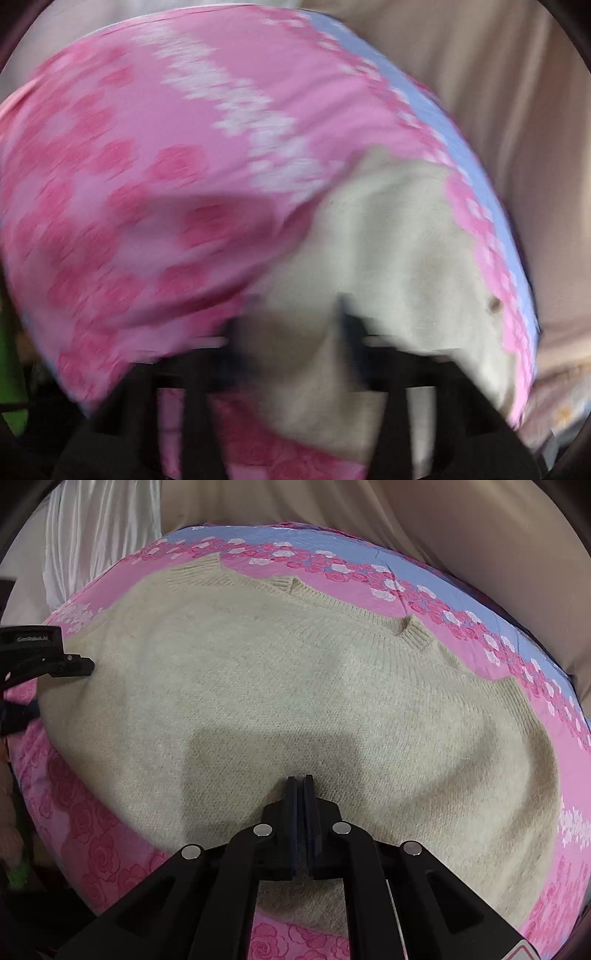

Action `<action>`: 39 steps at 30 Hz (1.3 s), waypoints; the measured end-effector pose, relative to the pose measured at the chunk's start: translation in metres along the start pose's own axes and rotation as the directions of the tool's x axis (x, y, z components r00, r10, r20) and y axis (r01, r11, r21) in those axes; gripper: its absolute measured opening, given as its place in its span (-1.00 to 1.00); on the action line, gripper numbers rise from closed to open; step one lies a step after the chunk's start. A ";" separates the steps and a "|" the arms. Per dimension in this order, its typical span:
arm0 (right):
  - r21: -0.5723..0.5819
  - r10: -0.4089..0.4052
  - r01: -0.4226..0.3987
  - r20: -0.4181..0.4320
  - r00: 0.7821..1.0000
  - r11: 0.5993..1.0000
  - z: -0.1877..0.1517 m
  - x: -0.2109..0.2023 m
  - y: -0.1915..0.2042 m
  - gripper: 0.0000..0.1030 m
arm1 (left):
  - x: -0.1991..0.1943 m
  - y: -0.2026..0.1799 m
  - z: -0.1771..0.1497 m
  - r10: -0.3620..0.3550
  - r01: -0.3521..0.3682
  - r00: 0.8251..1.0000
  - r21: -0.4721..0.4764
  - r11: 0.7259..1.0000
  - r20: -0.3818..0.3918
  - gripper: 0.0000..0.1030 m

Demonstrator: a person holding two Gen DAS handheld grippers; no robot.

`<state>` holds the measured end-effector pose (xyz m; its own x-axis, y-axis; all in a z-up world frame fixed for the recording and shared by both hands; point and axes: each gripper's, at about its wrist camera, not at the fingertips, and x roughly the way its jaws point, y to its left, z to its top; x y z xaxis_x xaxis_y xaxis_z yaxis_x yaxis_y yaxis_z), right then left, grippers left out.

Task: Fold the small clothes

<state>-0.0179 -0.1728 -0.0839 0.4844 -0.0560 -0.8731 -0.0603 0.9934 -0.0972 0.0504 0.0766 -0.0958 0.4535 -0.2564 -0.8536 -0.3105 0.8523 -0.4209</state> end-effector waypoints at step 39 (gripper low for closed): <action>0.567 0.261 -0.347 0.230 0.937 0.747 -0.045 -0.089 -0.176 0.25 | -0.096 -0.181 -0.123 -0.066 0.021 0.996 0.587 0.809 0.055 0.31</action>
<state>-0.0893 -0.3470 -0.0109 0.6388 0.2302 -0.7341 0.2820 0.8177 0.5018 -0.0396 -0.1092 0.0245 0.5186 -0.2864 -0.8056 0.2486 0.9520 -0.1784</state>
